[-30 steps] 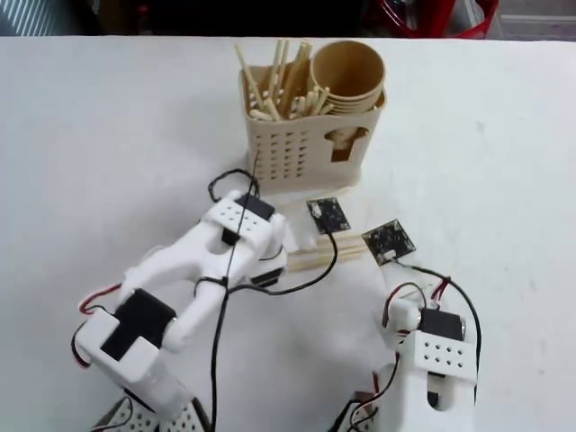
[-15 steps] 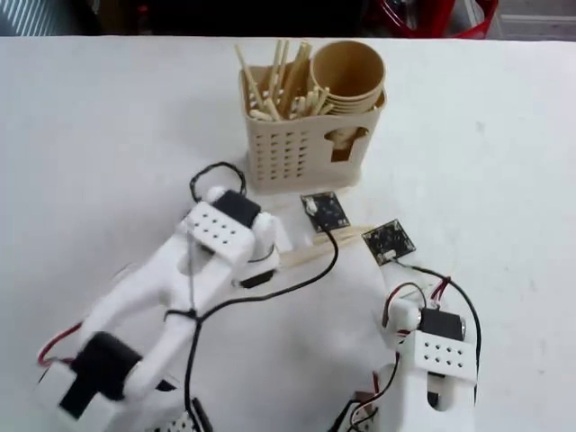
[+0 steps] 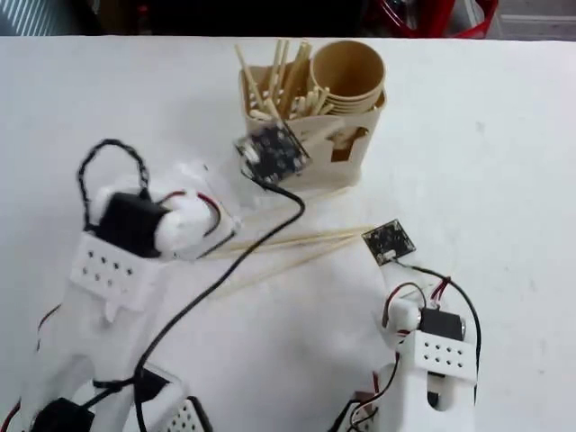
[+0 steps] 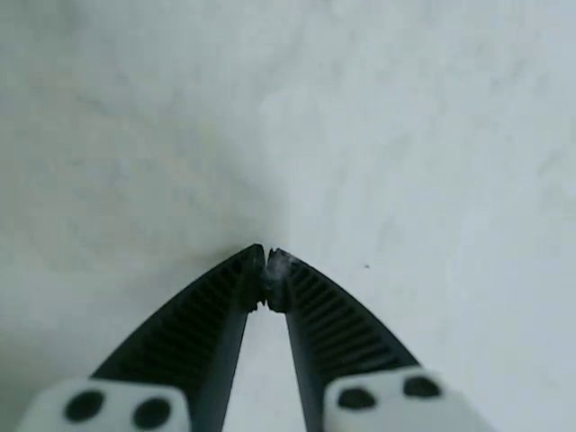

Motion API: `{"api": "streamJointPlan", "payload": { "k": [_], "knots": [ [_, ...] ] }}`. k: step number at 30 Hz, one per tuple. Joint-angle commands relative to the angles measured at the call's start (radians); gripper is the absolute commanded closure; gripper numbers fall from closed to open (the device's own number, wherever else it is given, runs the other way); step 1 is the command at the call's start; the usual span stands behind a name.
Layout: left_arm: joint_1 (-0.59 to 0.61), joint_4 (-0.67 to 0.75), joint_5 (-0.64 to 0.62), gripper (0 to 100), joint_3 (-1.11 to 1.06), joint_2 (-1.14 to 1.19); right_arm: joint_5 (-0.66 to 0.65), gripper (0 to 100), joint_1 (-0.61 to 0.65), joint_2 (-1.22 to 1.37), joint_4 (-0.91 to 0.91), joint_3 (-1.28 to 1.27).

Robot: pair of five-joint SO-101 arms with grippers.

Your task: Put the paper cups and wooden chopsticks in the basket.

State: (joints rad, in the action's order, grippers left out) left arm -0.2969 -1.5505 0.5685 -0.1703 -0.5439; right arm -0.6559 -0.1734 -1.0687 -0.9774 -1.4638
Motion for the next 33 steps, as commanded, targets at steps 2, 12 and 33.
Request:
{"api": "streamJointPlan", "payload": {
  "k": [2,12,33],
  "knots": [
    [0.008,0.092,-0.158,98,0.244,-0.005,-0.008,98.1,-0.007,-0.013,0.013,0.005],
    [-0.028,0.712,-0.532,98,0.465,0.315,-0.008,98.1,-0.002,-0.013,0.013,0.003],
    [-0.01,0.876,-0.615,94,0.493,0.573,-0.009,98.1,-0.002,-0.013,0.013,0.003]
  ]
}}
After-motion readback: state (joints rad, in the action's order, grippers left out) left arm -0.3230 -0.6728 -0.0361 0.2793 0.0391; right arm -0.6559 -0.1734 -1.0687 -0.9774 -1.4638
